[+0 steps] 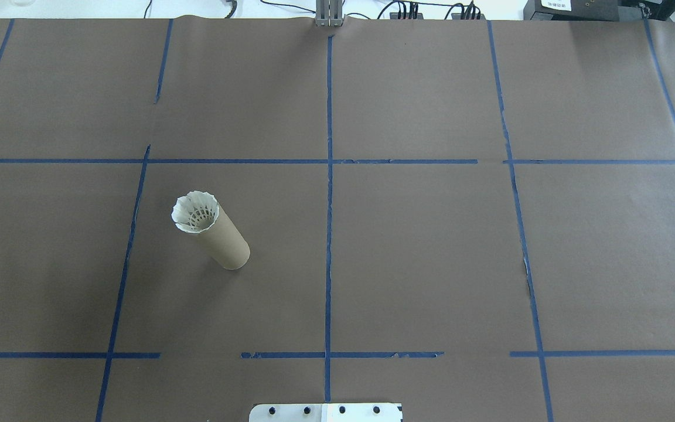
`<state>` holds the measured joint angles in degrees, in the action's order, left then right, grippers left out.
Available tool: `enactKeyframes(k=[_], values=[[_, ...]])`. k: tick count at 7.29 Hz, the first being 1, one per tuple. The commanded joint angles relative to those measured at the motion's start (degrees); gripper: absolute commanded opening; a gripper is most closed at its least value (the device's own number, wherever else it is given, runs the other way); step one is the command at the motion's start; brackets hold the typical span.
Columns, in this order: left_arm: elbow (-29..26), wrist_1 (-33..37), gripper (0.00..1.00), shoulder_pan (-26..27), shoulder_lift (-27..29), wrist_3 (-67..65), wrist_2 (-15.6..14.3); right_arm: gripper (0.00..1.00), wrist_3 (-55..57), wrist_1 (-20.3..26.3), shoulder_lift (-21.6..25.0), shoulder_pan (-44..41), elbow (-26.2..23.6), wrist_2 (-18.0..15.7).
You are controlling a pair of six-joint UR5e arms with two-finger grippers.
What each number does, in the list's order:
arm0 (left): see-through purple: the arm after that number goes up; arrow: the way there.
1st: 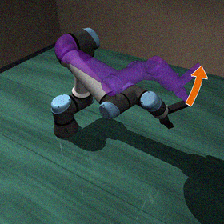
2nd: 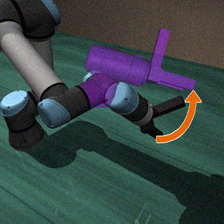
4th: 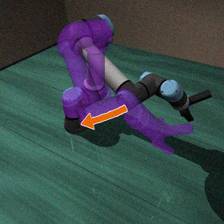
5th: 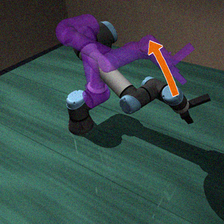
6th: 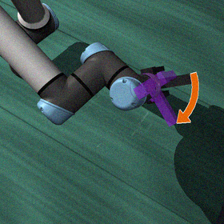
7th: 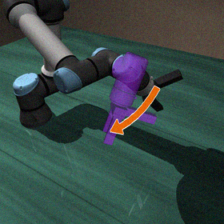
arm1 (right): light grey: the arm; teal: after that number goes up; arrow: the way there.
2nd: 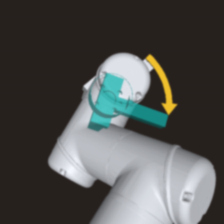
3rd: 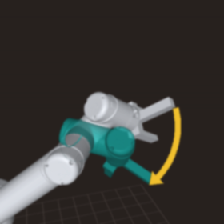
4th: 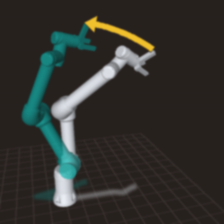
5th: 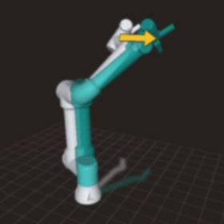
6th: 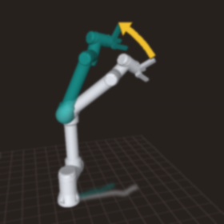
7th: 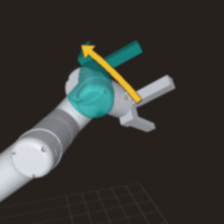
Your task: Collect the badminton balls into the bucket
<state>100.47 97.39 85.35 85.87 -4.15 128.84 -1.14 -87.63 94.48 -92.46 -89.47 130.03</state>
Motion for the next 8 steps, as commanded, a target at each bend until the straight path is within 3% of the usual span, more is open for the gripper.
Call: enactKeyframes(k=[1,5,6,7,8], values=[[-2.47,1.67,1.00,1.57,-2.89,0.20,2.38,1.00,0.00,0.00,0.00,0.00,0.00,-0.04],[-2.82,0.27,1.00,1.57,-1.86,-0.24,2.29,1.00,0.00,0.00,0.00,0.00,0.00,-0.04],[-2.91,-5.49,1.00,1.57,-0.11,-0.24,2.29,1.00,0.00,0.00,0.00,0.00,0.00,-0.04],[-2.65,-16.68,1.00,1.66,3.65,-0.07,2.90,1.00,0.00,0.00,0.00,0.00,0.00,-0.04],[-2.04,-21.84,1.00,1.66,5.43,0.02,3.00,1.00,0.00,0.00,0.00,0.00,0.00,-0.04]])
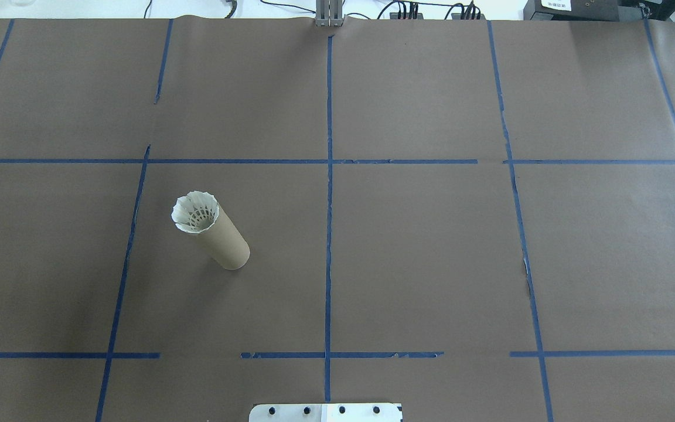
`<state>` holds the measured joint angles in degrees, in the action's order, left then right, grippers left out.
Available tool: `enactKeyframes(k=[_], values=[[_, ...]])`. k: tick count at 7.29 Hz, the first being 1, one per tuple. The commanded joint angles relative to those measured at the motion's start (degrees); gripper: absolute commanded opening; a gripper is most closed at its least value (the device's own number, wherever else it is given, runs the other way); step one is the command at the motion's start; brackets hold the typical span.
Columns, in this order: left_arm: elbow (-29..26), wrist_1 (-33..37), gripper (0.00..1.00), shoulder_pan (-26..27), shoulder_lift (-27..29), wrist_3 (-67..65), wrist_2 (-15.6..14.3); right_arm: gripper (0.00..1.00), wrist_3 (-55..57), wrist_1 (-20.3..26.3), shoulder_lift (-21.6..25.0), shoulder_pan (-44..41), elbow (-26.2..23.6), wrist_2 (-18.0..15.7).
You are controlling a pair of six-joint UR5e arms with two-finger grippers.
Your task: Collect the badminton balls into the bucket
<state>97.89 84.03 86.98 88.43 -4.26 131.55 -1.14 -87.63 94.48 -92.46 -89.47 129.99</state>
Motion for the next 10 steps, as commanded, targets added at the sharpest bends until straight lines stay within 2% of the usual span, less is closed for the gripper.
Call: enactKeyframes(k=[1,4,10], values=[[0.55,-8.19,1.00,0.12,2.71,0.22,0.37,1.00,0.00,0.00,0.00,0.00,0.00,0.00],[0.72,0.41,1.00,2.14,1.40,0.48,0.46,1.00,0.00,0.00,0.00,0.00,0.00,0.00],[0.02,0.34,1.00,1.79,2.62,0.22,0.11,1.00,0.00,0.00,0.00,0.00,0.00,0.00]])
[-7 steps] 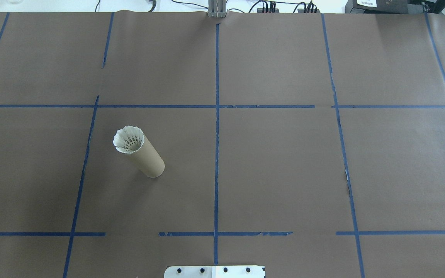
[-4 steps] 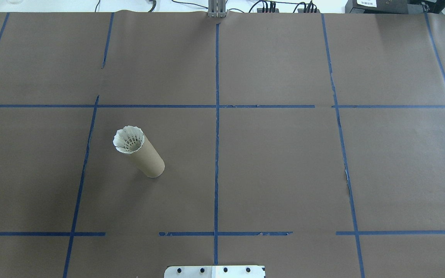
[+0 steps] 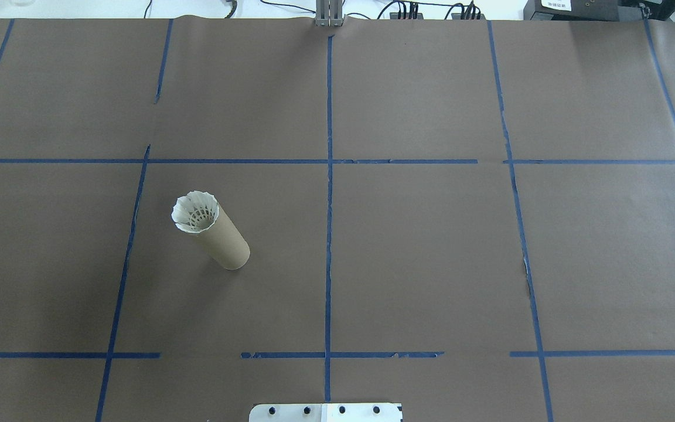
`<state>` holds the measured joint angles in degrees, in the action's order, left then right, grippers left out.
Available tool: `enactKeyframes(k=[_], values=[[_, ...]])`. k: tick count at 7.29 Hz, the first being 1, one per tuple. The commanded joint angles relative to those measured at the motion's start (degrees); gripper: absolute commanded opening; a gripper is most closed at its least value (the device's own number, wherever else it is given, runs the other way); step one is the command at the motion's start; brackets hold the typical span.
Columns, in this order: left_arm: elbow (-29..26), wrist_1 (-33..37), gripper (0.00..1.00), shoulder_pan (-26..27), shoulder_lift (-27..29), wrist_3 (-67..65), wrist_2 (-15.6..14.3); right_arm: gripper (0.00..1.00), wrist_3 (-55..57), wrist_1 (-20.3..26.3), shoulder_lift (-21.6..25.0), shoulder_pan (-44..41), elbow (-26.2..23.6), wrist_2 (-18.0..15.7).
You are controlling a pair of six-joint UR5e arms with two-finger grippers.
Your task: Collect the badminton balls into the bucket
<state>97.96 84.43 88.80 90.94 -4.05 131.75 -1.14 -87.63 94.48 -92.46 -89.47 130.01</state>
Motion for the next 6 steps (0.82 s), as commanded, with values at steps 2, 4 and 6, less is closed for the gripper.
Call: enactKeyframes(k=[2,4,6], values=[[0.64,-0.06,1.00,-0.03,0.12,0.01,-0.09,1.00,0.00,0.00,0.00,0.00,0.00,-0.02],[0.65,-0.06,1.00,-0.03,0.12,0.01,-0.09,1.00,0.00,0.00,0.00,0.00,0.00,-0.02],[0.74,-0.06,1.00,-0.03,0.12,0.01,-0.08,1.00,0.00,0.00,0.00,0.00,0.00,-0.02]])
